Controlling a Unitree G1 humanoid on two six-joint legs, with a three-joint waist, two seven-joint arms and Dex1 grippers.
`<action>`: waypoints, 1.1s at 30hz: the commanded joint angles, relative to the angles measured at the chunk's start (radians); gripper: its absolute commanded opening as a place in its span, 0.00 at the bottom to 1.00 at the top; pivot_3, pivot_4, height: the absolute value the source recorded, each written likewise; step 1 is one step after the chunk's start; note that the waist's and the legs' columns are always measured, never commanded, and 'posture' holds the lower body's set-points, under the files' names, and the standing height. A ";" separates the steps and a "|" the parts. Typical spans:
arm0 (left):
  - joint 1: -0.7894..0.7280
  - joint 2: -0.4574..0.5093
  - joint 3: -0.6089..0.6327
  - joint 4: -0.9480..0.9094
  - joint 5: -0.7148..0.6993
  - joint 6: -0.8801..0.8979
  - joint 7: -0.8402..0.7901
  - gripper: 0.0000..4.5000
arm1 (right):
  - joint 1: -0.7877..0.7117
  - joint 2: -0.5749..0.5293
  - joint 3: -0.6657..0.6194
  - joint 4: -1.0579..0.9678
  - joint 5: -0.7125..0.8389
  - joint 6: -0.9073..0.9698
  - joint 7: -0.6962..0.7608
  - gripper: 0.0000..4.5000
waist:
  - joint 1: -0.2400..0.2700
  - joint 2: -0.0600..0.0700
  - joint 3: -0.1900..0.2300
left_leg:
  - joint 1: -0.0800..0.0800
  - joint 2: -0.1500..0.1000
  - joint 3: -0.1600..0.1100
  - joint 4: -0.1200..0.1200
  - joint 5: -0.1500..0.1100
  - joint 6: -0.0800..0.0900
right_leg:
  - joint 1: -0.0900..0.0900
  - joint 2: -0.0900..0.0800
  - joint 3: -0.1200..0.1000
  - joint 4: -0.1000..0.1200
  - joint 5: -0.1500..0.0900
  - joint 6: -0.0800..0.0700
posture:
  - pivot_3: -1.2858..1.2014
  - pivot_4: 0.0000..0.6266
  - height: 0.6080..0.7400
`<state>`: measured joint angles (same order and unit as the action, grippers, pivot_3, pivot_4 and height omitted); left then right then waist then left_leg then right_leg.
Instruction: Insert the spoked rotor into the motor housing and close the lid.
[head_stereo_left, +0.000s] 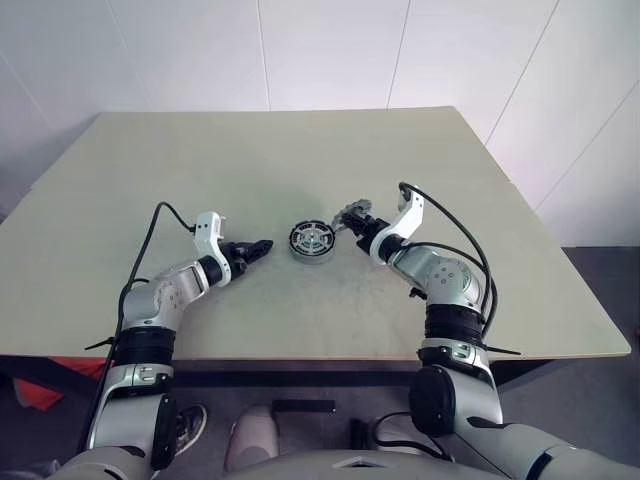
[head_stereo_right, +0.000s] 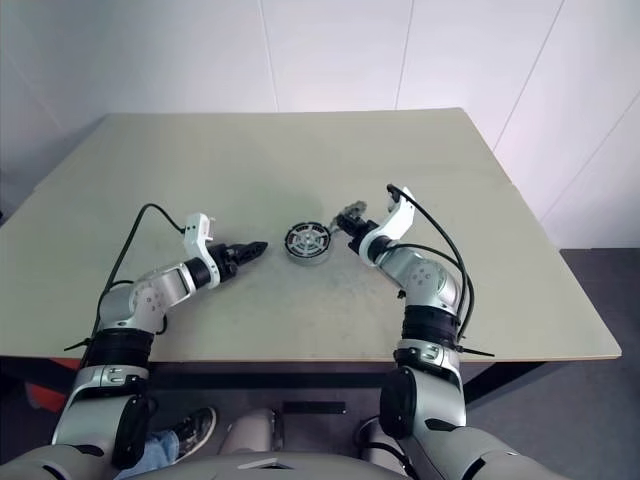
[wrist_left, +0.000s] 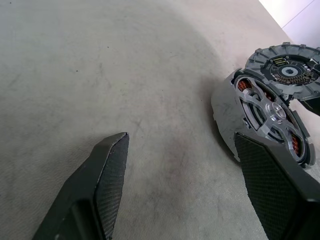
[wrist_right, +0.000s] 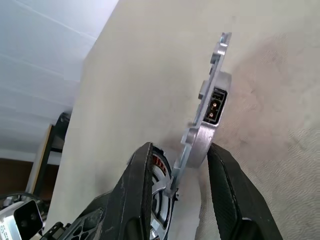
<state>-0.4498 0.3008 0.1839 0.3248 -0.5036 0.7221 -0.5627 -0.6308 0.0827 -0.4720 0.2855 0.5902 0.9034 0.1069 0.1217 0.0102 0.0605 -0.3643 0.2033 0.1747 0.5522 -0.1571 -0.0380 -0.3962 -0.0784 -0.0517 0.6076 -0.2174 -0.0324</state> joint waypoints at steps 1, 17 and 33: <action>-0.022 0.005 -0.005 -0.004 0.009 -0.017 -0.009 0.79 | -0.023 -0.001 0.019 -0.010 0.025 -0.034 0.006 0.41 | 0.000 0.000 0.000 | 0.000 0.000 0.000 0.000 0.000 0.000 | 0.000 0.000 0.000 0.000 0.000 0.000 | 0.52 0.00 1.00; -0.033 -0.004 -0.018 0.011 0.020 -0.033 -0.018 0.79 | -0.028 -0.014 0.041 -0.025 0.050 -0.085 0.027 1.00 | 0.000 0.000 0.000 | -0.001 0.000 0.000 0.001 0.000 0.000 | 0.000 0.000 0.000 0.000 0.000 0.000 | 0.52 0.00 1.00; -0.044 0.002 -0.015 0.030 0.025 -0.038 -0.025 0.79 | -0.095 0.018 0.148 0.044 0.084 -0.182 0.238 1.00 | 0.000 0.000 0.000 | -0.003 0.000 0.000 0.003 -0.001 0.001 | -0.001 0.000 -0.001 0.000 0.001 -0.002 | 0.52 0.00 1.00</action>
<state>-0.4738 0.2956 0.1626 0.3549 -0.4826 0.6987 -0.5815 -0.6967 0.0935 -0.3581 0.4070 0.6252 0.7050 0.2978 0.1218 0.0102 0.0606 -0.3679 0.2034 0.1748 0.5552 -0.1580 -0.0362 -0.3972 -0.0784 -0.0529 0.6081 -0.2164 -0.0345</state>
